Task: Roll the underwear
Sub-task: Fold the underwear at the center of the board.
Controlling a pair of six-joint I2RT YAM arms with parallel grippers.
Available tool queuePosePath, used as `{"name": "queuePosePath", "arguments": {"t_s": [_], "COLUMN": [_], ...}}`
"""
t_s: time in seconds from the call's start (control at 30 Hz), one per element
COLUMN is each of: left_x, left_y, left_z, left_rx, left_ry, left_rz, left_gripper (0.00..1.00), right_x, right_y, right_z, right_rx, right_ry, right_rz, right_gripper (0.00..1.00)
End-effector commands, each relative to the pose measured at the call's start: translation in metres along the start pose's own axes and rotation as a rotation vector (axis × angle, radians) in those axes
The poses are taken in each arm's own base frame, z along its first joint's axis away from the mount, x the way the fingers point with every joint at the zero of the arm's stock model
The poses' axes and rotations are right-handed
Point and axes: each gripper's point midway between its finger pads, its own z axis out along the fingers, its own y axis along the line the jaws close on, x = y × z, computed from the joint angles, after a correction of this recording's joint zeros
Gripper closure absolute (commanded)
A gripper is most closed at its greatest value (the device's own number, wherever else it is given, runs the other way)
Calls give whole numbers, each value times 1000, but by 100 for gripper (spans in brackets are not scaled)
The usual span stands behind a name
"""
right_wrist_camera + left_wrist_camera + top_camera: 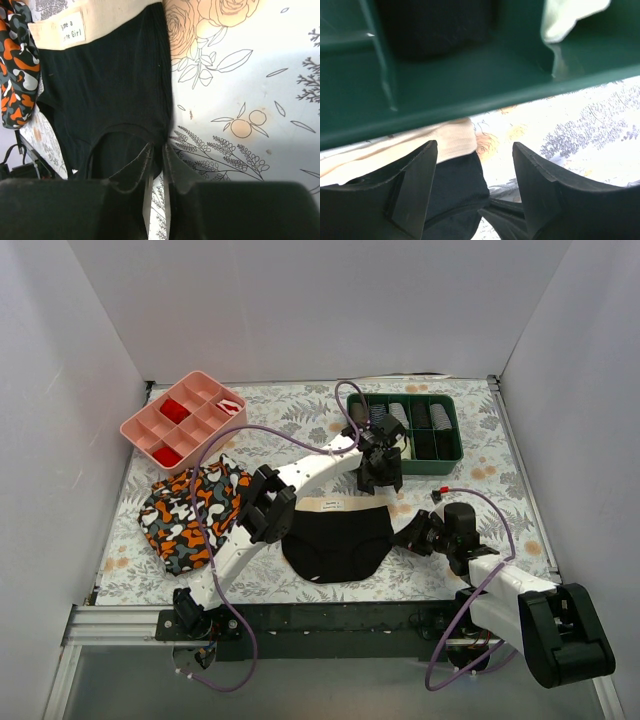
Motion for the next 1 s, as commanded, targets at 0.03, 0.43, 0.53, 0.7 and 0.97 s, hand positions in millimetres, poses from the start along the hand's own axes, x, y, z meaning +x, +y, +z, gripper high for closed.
{"name": "queuePosePath", "arguments": {"t_s": [0.03,0.43,0.53,0.7,0.97], "left_x": [-7,-1,2,8,15], "left_y": [1,-17,-15,-7,1], "left_z": [-10,-7,-2,7,21], "left_rx": [6,88,90,61,22], "left_ry": [0,63,79,88,74], "left_rz": [7,-18,-25,-22,-8], "left_gripper": [39,50,50,52,56], "right_x": [-1,1,1,3,2], "right_y": [0,-2,-2,-4,-5], "right_z": [2,-1,-1,-1,-1], "right_rx": [-2,-1,-2,5,10], "right_ry": [12,-3,0,-1,-1], "right_rz": [-38,-45,-48,-44,-48], "right_gripper": [83,83,83,83,83]}}
